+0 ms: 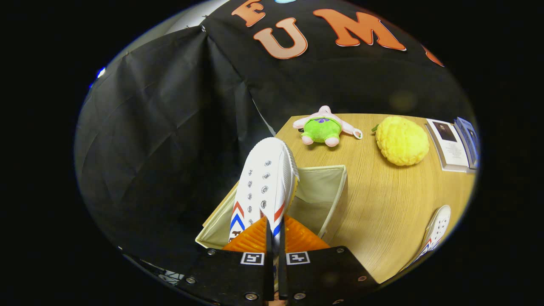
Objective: Open the storage box then place both shoes into the box .Put the left shoe in first, then the right shoe, with the right side of both shoes facing outward in a uniform manner.
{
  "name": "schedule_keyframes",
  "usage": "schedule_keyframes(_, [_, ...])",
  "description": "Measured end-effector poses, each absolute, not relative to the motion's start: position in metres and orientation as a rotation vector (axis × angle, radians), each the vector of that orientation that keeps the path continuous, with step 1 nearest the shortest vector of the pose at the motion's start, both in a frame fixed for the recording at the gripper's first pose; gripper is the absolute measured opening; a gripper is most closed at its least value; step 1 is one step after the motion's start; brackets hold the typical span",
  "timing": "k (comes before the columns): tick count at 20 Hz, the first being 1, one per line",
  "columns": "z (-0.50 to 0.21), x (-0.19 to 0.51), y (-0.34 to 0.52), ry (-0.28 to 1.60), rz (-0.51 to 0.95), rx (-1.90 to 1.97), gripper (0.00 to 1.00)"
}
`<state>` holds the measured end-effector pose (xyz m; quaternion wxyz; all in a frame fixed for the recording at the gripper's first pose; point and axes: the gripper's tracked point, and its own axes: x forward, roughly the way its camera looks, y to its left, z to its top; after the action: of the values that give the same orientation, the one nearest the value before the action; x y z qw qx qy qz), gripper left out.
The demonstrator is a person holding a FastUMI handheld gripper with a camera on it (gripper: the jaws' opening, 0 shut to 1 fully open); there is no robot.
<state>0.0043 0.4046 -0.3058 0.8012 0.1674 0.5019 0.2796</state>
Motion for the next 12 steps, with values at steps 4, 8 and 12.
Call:
schedule_keyframes(4, [-0.339, -0.006, 0.422, 1.151, 0.656, 0.291, 0.05])
schedule_keyframes(8, [-0.327, -0.01, 0.418, 1.126, 0.684, 0.365, 0.29])
schedule_keyframes(12, [-0.302, 0.002, 0.384, 1.049, 0.629, 0.405, 0.51])
